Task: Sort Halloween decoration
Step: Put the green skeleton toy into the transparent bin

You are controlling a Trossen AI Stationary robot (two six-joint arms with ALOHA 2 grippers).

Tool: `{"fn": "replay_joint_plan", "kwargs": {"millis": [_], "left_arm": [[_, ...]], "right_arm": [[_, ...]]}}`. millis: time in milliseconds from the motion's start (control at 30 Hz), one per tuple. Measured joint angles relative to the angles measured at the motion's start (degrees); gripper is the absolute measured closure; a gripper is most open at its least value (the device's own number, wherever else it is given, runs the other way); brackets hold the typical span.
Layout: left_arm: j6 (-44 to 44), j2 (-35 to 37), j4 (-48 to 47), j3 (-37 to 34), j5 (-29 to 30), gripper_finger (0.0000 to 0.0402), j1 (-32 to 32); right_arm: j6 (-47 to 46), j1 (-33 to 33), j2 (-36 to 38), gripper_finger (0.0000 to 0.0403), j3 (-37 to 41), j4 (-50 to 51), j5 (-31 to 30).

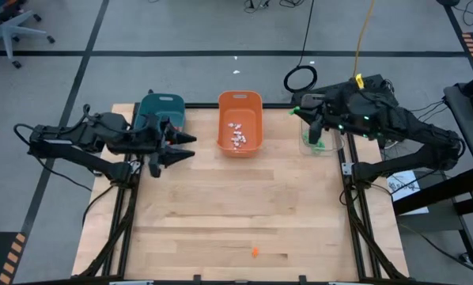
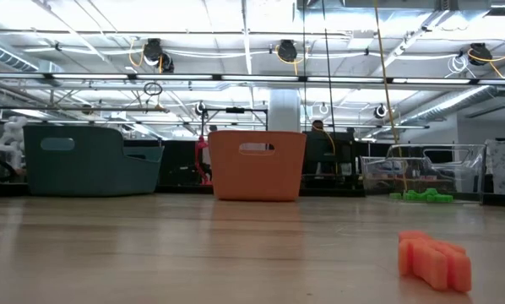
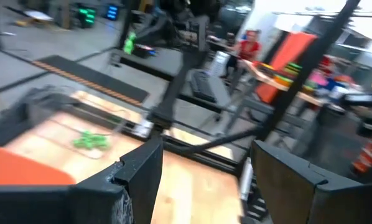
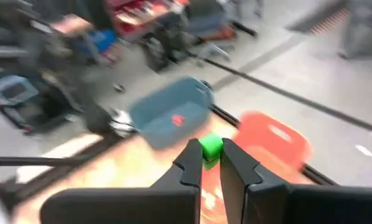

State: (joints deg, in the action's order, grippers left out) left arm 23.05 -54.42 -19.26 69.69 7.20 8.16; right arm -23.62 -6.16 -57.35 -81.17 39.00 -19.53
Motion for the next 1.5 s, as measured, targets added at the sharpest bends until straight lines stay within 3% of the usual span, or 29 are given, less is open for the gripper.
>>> {"fn": "replay_joint_plan", "kwargs": {"millis": [133,333,600,800,1167,1500], "left_arm": [[0.2,-1.3,-0.8,0.0,4.9,0.0159,-0.5],[1.3,-4.1,-0.6,0.0,5.7,0.0159,-2.1],[3.6,-9.2,1.0,0.0,5.7,0.0159,-4.5],[3.6,-12.2,4.9,0.0,5.5,0.0159,-6.0],[5.6,-14.5,5.6,0.1,5.5,0.0159,-6.3],[6.6,-14.7,5.5,0.0,5.3,0.0159,-6.3]], "right_arm": [[-1.2,-5.2,-0.9,0.0391,0.0,7.5,0.2],[0.0,-15.2,-1.5,0.0391,0.0,17.2,0.4],[10.7,-30.9,-2.2,0.0391,3.3,18.8,11.7],[11.8,-40.0,-4.1,0.0391,10.8,19.0,19.8],[10.5,-45.9,-8.4,0.0388,25.1,13.0,24.4],[7.8,-47.9,-13.4,0.0388,32.8,4.2,22.3]]}}
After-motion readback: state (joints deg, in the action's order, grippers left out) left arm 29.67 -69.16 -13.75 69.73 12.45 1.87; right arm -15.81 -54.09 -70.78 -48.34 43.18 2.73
